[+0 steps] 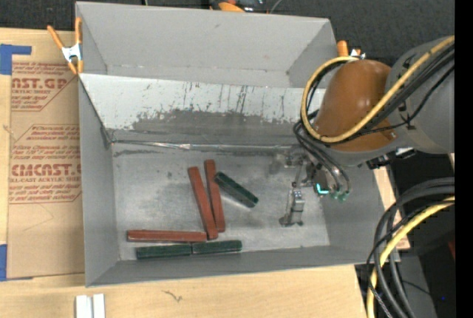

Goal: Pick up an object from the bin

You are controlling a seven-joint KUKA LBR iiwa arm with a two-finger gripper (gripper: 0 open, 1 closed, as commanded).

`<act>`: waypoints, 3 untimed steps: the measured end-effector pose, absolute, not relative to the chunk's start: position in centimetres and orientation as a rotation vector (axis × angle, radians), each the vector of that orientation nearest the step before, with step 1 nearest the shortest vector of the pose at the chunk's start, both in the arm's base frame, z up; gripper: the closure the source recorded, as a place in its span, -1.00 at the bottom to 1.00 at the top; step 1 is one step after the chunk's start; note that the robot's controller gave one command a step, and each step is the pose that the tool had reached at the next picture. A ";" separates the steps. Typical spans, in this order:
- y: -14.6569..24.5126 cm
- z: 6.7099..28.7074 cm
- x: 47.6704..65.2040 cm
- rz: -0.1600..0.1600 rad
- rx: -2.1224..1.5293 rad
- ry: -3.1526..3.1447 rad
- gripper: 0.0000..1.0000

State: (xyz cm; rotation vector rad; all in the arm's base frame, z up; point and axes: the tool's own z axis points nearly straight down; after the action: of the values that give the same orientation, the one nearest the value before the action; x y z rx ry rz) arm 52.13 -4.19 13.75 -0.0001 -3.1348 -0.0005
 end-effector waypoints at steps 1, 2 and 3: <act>0.7 6.5 55.3 -0.004 0.047 -3.139 -1.00; 0.4 7.0 55.3 -0.001 0.042 -3.142 1.00; 2.2 7.1 58.3 -0.001 0.710 -3.065 1.00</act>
Offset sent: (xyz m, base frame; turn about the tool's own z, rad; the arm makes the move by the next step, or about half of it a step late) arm 0.0318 0.0445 -0.0675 -0.0250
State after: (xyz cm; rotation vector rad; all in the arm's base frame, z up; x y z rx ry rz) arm 58.34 2.16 7.07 0.7103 -3.0646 -0.0009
